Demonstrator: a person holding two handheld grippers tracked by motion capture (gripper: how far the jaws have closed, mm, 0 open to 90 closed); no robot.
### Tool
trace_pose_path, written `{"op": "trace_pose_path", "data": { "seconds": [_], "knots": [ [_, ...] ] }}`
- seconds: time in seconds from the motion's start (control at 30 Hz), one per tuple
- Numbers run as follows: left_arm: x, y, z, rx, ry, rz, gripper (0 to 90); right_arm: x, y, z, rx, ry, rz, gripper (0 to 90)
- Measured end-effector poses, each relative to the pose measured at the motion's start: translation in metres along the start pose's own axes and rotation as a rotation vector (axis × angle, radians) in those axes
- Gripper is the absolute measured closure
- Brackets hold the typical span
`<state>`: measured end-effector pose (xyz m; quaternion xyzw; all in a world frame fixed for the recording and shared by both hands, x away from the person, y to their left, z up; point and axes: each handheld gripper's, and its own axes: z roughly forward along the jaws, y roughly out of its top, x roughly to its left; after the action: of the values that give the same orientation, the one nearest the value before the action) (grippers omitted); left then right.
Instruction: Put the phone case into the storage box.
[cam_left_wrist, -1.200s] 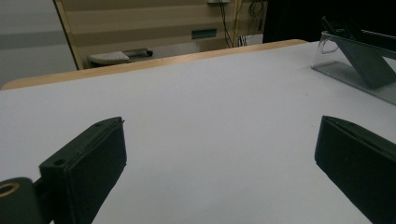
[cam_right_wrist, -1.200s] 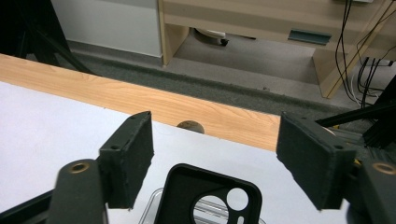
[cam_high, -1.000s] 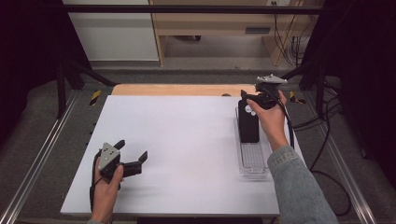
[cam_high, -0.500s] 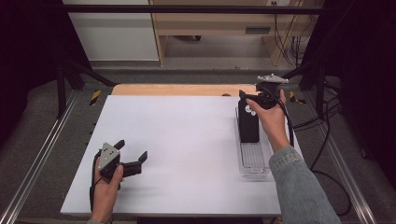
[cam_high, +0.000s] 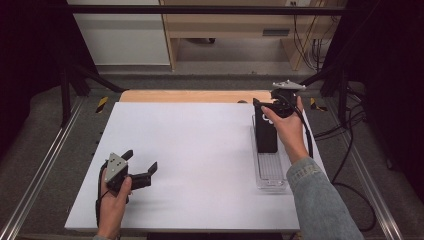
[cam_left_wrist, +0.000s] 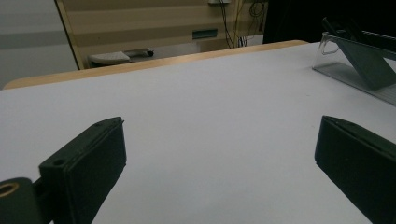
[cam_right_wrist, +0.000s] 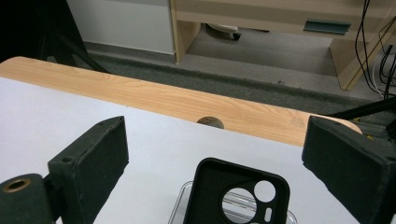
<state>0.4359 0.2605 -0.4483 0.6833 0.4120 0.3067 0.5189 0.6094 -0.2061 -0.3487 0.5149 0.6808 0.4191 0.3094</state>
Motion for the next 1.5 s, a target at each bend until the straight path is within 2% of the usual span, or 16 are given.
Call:
{"op": "trace_pose_path", "data": {
  "seconds": [0.63,0.9,1.2,1.5],
  "knots": [
    [0.006,0.001,-0.004,-0.012,0.013,-0.016,2.2,0.010,0.001,-0.008,0.007,0.042,-0.004,6.5],
    [0.006,0.001,-0.004,-0.015,0.004,-0.018,2.1,0.012,0.003,-0.020,0.004,0.064,-0.019,6.2],
    [0.006,0.001,-0.009,-0.022,0.010,-0.007,2.0,0.007,0.000,-0.036,-0.027,0.093,-0.001,6.1],
    [0.007,0.000,-0.017,-0.034,0.006,-0.005,1.9,0.012,-0.004,-0.046,-0.046,0.108,0.006,6.1]
  ]
}}
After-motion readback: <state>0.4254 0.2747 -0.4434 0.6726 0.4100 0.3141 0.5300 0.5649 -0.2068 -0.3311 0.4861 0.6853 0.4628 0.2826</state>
